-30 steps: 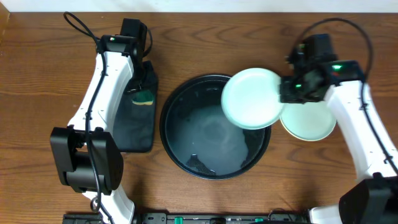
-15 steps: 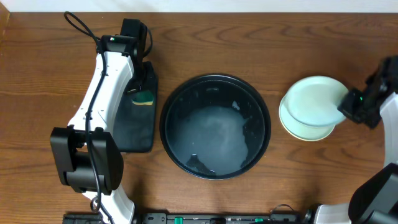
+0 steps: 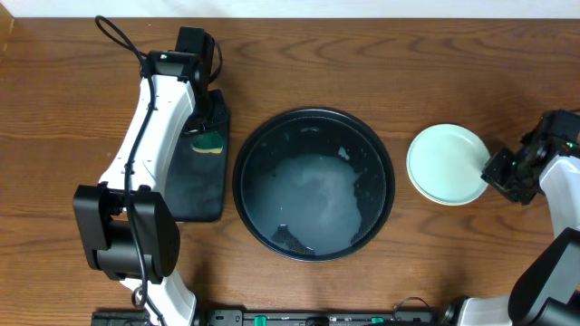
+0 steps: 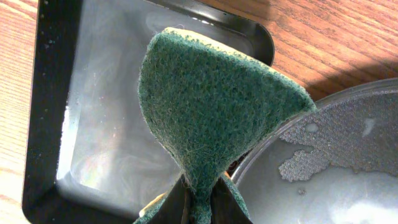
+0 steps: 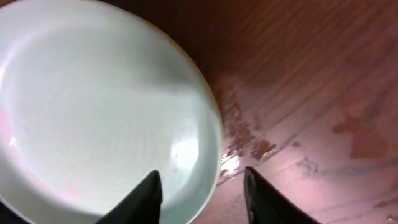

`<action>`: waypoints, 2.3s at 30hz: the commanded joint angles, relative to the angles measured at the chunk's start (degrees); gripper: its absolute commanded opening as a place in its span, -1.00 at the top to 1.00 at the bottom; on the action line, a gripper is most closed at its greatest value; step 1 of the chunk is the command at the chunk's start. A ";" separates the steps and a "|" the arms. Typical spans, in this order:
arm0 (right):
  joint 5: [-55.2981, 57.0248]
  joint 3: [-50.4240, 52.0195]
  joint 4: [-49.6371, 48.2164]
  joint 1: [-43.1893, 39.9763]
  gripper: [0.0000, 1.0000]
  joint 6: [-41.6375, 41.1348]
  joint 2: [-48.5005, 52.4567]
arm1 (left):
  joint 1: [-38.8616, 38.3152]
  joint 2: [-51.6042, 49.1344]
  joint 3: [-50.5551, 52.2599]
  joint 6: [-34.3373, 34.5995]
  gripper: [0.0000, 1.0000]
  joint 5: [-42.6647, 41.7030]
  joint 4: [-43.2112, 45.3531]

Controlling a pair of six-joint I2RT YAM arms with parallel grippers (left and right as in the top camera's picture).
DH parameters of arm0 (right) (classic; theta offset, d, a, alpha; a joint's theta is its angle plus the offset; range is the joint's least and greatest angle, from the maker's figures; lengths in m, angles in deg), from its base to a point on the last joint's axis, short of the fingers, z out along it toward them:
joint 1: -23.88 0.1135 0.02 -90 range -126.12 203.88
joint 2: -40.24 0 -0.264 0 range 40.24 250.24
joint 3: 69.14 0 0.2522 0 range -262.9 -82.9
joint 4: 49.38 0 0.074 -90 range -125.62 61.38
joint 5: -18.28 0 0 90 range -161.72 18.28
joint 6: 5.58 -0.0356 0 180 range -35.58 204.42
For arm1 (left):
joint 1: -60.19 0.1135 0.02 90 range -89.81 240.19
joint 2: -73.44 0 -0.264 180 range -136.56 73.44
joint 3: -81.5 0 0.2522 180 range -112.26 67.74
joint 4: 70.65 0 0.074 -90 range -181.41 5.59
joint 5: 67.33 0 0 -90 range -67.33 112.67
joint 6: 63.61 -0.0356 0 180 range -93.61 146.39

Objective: Clean dirty plates on tray and stack at the side

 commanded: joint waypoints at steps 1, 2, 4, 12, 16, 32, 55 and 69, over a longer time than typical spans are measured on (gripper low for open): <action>-3.41 -1.62 1.68 0.68 0.09 -0.37 -1.27 | 0.15 0.61 -1.42 -1.40 0.85 0.74 -0.37; -4.07 -3.67 3.58 1.22 0.02 -0.07 -1.29 | 0.28 0.61 -1.42 -1.75 0.85 0.72 -0.42; -4.04 -6.88 6.51 2.16 -0.03 1.42 -1.29 | 0.76 0.61 -1.42 -2.91 0.85 0.70 -0.66; -4.11 -15.61 12.81 7.74 -0.51 6.23 -2.51 | 5.53 0.55 1.79 -8.92 0.85 0.68 -0.02; -4.04 -15.72 12.76 10.71 -0.62 6.38 -2.75 | 7.32 0.42 6.12 -10.40 0.85 0.68 2.67; -3.15 -15.72 14.69 12.68 -0.99 6.69 -2.75 | 8.07 0.39 18.12 -10.36 0.09 0.70 12.83; -3.72 -20.87 24.28 16.59 -0.99 7.63 -25.49 | 8.04 24.37 4.68 -8.83 -0.47 -2.78 0.31; -9.60 -20.85 24.98 16.57 -0.98 1.97 -49.11 | 8.07 24.68 4.68 -8.83 -0.48 -2.78 0.31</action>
